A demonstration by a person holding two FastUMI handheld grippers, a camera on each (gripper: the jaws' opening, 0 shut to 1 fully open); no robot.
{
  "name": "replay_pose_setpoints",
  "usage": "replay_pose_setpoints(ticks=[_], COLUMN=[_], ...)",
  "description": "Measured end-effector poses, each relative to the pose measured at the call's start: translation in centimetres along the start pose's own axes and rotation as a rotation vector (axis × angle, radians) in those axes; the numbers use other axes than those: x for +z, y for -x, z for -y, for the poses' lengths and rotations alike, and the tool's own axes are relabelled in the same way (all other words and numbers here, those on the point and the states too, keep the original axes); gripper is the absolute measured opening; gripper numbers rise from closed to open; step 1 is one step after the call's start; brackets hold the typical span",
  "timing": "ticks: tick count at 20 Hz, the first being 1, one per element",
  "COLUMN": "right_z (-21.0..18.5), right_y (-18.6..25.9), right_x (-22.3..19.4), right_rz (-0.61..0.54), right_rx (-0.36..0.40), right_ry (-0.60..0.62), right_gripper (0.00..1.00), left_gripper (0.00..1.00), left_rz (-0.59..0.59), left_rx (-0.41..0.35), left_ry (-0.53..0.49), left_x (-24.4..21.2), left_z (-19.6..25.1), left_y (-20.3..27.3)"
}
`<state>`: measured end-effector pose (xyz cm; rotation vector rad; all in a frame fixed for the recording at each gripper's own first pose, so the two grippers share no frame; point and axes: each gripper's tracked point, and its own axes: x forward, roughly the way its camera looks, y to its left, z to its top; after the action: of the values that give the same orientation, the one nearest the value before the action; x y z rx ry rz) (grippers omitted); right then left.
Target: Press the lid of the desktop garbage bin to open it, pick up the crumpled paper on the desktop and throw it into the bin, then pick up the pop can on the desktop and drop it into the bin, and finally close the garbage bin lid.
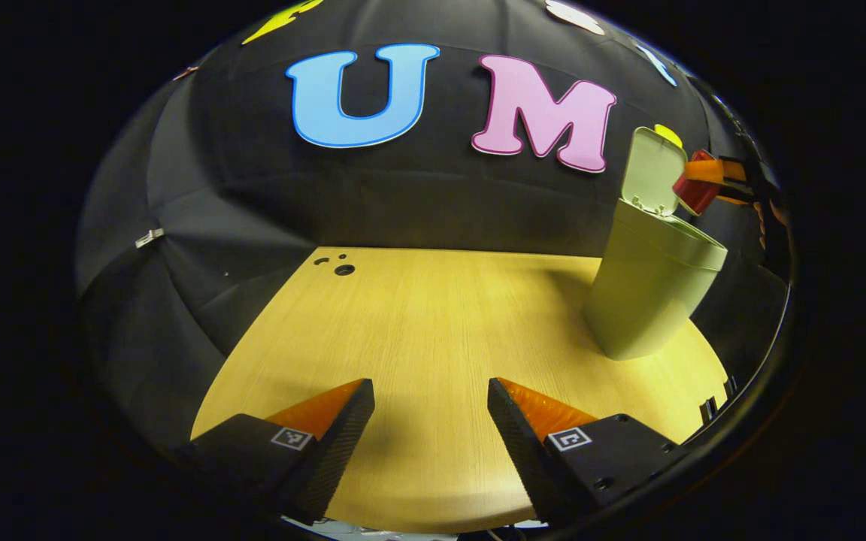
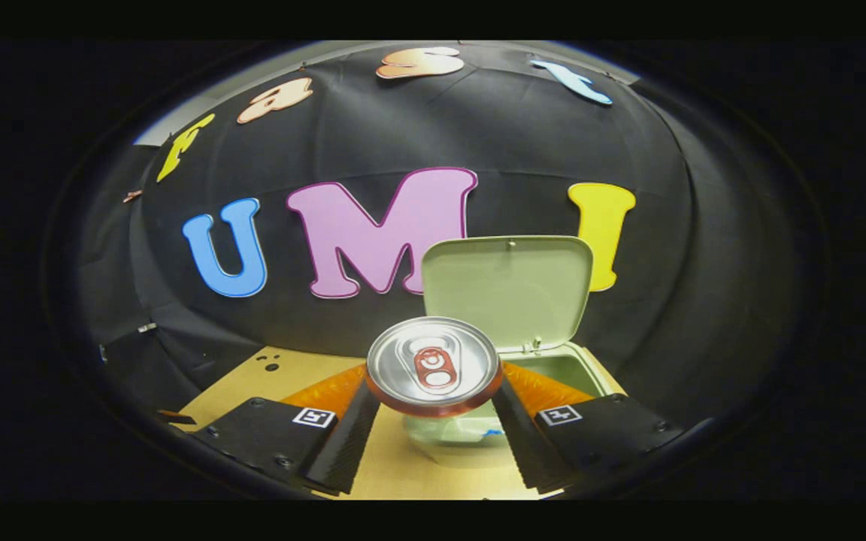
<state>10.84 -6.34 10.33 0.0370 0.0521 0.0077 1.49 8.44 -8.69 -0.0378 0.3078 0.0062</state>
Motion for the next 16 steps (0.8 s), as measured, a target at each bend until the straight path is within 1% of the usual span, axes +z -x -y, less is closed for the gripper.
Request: replay_pose_setpoints(ticks=[4, 7, 11, 12, 13, 14, 16], right_z=[2.6, 3.8, 4.7, 4.7, 4.8, 4.7, 4.7], right_y=[-1.8, -3.1, -4.5, -4.8, -5.0, -5.2, -5.1], right_x=[-0.8, -2.1, -3.8, -4.3, -4.7, -4.9, -5.2], right_rz=[-0.012, -0.027, -0.052, -0.063, -0.074, -0.078, -0.074], right_rx=[0.010, 0.031, 0.064, 0.070, 0.074, 0.079, 0.078], right_ry=[0.058, 0.100, 0.109, 0.108, 0.106, 0.104, 0.112], right_gripper=[0.83, 0.82, 0.82, 0.82, 0.87, 0.83, 0.83], left_gripper=[0.98, 0.98, 0.98, 0.98, 0.98, 0.98, 0.98], left_rz=[-0.015, -0.034, -0.067, -0.075, -0.080, -0.081, -0.074], left_rx=[0.057, 0.097, 0.149, 0.157, 0.158, 0.153, 0.133], left_ry=[0.048, 0.074, 0.095, 0.100, 0.106, 0.111, 0.095], left_x=[-0.2, -0.7, -1.9, -2.1, -2.2, -2.2, -2.1], left_z=[1.2, 1.9, 3.3, 3.6, 4.0, 4.5, 5.1], left_y=[0.3, 0.3, 0.1, 0.1, 0.1, 0.1, 0.3])
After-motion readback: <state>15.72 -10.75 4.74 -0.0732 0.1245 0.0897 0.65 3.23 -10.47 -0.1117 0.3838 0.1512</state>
